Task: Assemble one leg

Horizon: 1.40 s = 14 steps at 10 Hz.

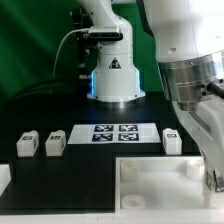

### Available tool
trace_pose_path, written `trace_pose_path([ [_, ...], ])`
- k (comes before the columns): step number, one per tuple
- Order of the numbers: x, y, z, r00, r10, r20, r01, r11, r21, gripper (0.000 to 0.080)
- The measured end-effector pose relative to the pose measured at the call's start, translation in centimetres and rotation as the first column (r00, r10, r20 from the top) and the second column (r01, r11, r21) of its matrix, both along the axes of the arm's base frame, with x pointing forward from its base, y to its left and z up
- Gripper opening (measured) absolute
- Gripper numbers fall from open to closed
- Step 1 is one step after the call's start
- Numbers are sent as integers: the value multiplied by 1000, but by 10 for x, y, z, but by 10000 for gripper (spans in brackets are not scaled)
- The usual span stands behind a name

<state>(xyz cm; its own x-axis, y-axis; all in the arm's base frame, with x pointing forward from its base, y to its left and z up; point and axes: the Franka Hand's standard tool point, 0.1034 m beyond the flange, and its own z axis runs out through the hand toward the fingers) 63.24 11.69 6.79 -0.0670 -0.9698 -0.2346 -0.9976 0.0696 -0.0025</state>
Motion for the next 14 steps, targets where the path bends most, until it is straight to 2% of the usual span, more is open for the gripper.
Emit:
trace_pose_path([
  [5, 2, -1, 1, 949, -310, -63, 310, 951, -2, 294],
  [8, 1, -2, 1, 956, -287, -58, 287, 958, -5, 295],
  [9, 0, -1, 0, 957, -285, -60, 285, 958, -5, 365],
  [10, 0, -1, -1, 962, -266, -56, 266, 964, -5, 365],
  [11, -1, 0, -1, 976, -213, -46, 213, 977, -5, 549],
  [12, -6, 4, -4, 986, -160, -45, 160, 987, -8, 618],
  [13, -8, 7, 0, 1000, -15, -11, 15, 1000, -7, 618],
  [14, -11, 5, 13, 994, 109, 27, -109, 994, -8, 643],
])
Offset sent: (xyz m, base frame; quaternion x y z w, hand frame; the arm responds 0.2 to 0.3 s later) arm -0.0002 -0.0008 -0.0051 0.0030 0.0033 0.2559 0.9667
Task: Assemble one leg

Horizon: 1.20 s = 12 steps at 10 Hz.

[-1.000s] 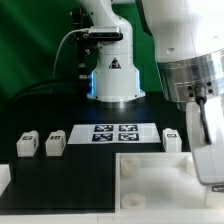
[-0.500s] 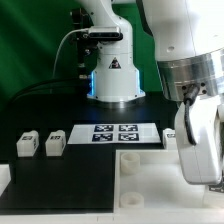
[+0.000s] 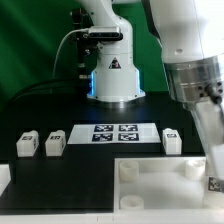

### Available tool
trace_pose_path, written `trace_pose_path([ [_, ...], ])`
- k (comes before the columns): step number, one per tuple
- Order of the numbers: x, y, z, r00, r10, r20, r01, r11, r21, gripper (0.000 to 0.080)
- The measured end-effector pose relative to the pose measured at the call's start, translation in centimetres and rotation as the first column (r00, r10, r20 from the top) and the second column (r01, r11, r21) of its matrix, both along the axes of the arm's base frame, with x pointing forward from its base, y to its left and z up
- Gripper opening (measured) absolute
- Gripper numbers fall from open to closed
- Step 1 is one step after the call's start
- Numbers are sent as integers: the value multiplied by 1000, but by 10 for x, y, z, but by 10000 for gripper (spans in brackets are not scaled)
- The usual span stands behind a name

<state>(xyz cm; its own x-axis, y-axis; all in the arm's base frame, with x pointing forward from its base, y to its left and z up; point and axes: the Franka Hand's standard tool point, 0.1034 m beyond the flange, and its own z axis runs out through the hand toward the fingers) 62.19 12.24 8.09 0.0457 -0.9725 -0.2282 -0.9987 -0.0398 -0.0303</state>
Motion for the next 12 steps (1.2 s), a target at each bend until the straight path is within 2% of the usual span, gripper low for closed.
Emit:
trace_pose_path([
  [1, 1, -3, 12, 992, 121, 38, -121, 993, -1, 648],
  [3, 2, -1, 27, 970, 241, 43, -242, 970, 14, 649],
  [12, 2, -1, 24, 971, 234, 45, -235, 972, 12, 649],
])
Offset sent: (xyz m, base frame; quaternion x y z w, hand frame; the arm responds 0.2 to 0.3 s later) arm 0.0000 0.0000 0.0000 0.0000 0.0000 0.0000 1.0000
